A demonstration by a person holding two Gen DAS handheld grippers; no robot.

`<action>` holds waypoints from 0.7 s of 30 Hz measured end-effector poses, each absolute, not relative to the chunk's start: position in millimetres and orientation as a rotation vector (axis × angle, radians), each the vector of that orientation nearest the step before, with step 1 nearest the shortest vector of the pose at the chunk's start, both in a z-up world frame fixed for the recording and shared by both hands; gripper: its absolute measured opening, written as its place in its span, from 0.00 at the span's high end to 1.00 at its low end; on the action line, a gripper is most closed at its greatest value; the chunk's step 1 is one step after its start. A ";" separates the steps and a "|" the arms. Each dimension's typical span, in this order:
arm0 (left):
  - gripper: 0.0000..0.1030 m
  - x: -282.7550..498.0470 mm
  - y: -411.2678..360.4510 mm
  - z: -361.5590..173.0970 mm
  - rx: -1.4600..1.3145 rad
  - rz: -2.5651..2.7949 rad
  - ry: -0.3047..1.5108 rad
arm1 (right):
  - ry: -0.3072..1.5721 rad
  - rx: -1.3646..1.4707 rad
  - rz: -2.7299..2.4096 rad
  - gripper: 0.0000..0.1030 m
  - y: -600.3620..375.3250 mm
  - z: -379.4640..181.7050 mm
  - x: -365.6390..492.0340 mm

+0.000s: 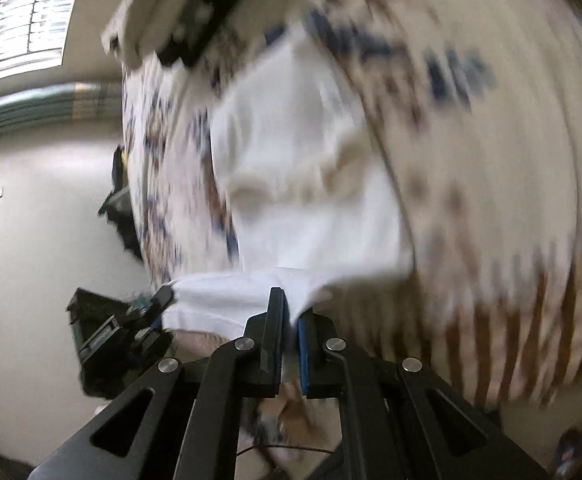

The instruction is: Fold small clothes

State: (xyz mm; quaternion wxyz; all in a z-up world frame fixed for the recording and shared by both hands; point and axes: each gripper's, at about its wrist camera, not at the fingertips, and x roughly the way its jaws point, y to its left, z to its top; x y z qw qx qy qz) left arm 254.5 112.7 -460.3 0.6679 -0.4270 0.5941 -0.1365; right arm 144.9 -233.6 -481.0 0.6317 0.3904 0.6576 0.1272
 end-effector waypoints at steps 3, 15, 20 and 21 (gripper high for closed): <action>0.92 314.3 102.9 -475.8 -0.957 -0.328 1.334 | 1.425 0.912 0.242 0.94 -244.2 -488.7 211.6; 0.36 417.7 119.0 -505.1 -0.916 -0.302 1.328 | 1.310 1.098 0.086 0.54 -296.4 -544.2 358.2; 0.36 424.5 92.2 -525.3 -0.577 -0.312 1.447 | 1.371 0.987 0.049 0.51 -300.9 -552.1 350.4; 0.36 426.0 86.8 -534.2 -0.560 -0.320 1.470 | 1.394 0.981 0.055 0.51 -299.1 -557.8 348.4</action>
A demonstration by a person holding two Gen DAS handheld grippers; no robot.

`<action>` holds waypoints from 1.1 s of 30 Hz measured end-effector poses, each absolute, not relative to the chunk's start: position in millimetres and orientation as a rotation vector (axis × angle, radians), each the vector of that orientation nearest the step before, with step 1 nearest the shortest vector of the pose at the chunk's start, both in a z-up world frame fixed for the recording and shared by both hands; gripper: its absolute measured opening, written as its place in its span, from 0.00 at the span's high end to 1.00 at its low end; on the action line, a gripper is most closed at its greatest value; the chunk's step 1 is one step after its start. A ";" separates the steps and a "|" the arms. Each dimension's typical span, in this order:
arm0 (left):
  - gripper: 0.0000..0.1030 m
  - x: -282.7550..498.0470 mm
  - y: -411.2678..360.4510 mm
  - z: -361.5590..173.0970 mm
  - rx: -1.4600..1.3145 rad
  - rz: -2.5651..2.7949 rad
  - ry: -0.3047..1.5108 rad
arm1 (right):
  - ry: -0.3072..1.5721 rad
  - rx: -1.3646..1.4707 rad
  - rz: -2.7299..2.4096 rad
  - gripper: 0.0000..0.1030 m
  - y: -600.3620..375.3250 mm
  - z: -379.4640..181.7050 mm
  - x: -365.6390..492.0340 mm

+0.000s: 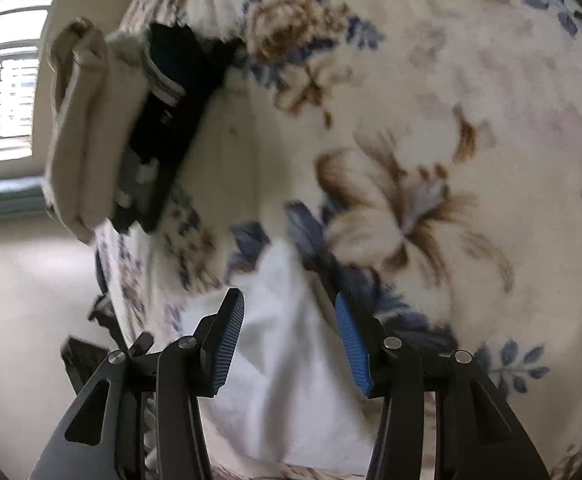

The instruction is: Fold small clothes

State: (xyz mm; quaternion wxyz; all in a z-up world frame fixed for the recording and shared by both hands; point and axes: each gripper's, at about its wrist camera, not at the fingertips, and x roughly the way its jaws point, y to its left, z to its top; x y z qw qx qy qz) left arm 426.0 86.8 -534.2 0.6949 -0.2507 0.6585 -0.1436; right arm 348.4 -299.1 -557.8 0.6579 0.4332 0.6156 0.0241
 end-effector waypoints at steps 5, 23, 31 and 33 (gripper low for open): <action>0.97 433.5 75.1 -537.1 -0.531 -0.333 1.394 | 1.391 1.009 0.080 0.86 -289.1 -580.0 352.6; 0.48 430.6 128.6 -548.7 -0.790 -0.260 1.420 | 1.427 0.953 0.050 0.53 -309.7 -565.3 364.7; 0.98 432.4 98.0 -548.6 -0.673 -0.287 1.400 | 1.536 0.988 0.083 0.97 -280.0 -593.0 302.3; 0.99 440.7 94.1 -550.1 -0.628 -0.280 1.397 | 1.486 1.062 0.032 0.98 -289.9 -594.2 294.8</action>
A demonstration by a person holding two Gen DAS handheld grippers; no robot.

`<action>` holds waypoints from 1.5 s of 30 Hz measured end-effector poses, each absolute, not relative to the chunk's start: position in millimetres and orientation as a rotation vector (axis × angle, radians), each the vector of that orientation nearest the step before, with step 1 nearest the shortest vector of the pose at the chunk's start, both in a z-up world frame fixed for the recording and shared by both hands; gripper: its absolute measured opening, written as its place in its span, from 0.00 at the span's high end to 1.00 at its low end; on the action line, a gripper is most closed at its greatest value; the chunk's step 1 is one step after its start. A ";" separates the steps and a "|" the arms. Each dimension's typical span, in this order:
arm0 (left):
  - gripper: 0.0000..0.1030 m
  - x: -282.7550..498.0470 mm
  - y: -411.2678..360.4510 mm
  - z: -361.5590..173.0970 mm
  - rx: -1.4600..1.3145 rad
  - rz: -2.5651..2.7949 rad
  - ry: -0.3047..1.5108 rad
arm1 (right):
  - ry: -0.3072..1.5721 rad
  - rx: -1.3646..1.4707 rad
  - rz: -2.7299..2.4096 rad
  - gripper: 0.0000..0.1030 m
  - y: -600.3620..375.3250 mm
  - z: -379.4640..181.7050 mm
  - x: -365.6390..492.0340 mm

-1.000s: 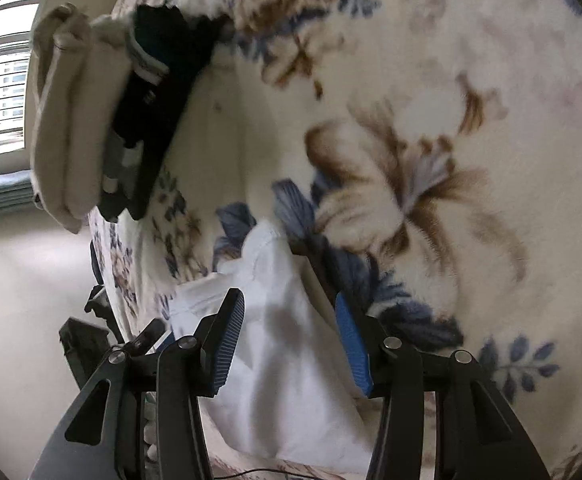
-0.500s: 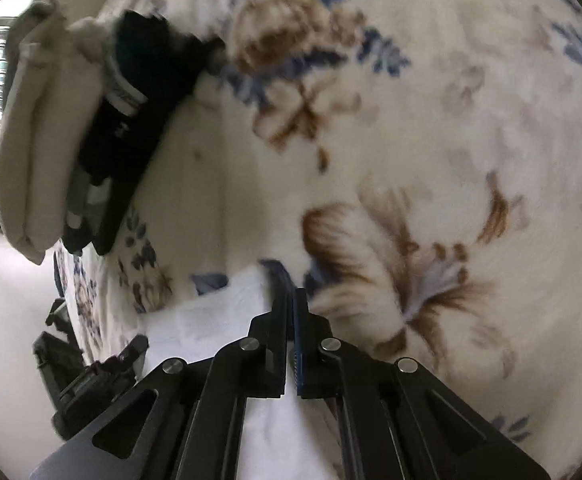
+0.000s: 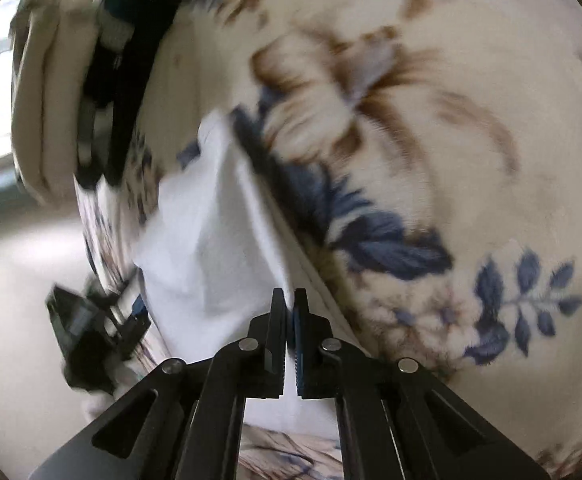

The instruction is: Fold small clothes

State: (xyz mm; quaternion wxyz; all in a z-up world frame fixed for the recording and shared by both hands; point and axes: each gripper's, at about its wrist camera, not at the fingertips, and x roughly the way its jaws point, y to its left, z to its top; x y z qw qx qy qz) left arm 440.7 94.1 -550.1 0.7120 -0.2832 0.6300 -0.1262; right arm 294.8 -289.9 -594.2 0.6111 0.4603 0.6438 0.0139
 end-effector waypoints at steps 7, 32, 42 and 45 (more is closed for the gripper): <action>0.21 422.9 121.3 -546.5 -0.803 -0.373 1.391 | 1.506 1.069 0.060 0.69 -297.5 -585.3 304.0; 0.83 382.5 90.4 -457.2 -0.779 -0.549 1.292 | 1.468 1.046 0.523 0.81 -255.1 -545.5 318.8; 0.82 506.0 86.0 -297.1 -0.702 -0.559 1.127 | 1.315 0.919 0.597 0.81 -254.6 -365.8 424.5; 0.82 570.4 88.6 -281.7 -0.677 -0.538 1.091 | 1.271 0.893 0.596 0.81 -248.9 -333.6 495.3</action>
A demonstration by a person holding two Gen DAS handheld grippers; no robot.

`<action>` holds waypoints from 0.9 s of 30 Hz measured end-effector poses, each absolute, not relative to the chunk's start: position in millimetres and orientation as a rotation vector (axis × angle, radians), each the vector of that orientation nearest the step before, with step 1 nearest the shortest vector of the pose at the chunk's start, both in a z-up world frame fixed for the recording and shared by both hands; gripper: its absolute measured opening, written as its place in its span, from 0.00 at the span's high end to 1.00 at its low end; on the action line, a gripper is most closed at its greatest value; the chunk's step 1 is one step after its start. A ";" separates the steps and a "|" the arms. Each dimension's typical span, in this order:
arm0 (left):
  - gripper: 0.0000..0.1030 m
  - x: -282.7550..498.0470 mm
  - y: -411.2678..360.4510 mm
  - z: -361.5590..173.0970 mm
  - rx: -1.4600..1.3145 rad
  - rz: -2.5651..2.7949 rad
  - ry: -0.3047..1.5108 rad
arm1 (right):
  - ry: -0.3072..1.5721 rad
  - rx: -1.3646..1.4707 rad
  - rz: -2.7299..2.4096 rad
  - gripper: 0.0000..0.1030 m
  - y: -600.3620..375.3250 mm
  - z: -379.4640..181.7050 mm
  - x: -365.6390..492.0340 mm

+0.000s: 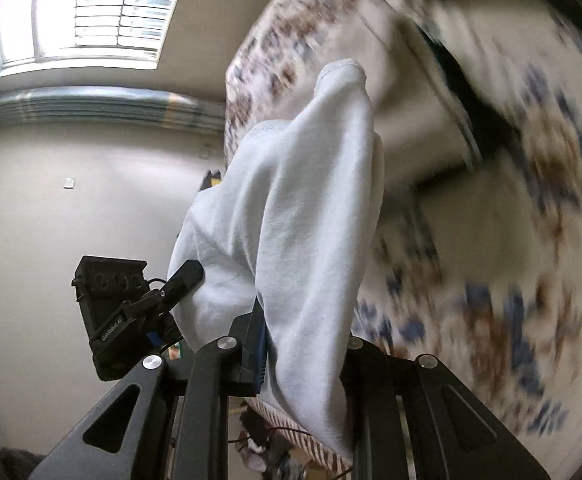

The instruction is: Fold small clothes

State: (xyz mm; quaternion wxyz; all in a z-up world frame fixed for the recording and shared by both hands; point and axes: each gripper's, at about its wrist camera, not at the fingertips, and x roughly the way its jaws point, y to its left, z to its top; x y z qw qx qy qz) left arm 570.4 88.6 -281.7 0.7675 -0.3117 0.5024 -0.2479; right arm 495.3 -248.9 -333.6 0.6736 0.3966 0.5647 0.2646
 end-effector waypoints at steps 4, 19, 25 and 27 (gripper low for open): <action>0.81 647.2 90.8 -305.2 -0.666 -0.501 1.100 | 1.254 0.855 0.561 0.81 -232.9 -328.3 583.5; 0.07 701.9 93.1 -363.3 -0.352 -0.229 1.138 | 1.306 0.572 0.237 0.33 -203.0 -392.6 704.0; 0.03 673.0 71.6 -348.0 -0.096 -0.038 1.118 | 1.263 0.122 -0.061 0.01 -186.9 -353.3 675.3; 0.03 658.5 66.1 -340.6 -0.041 0.004 1.117 | 1.244 0.012 -0.112 0.00 -180.6 -344.9 656.5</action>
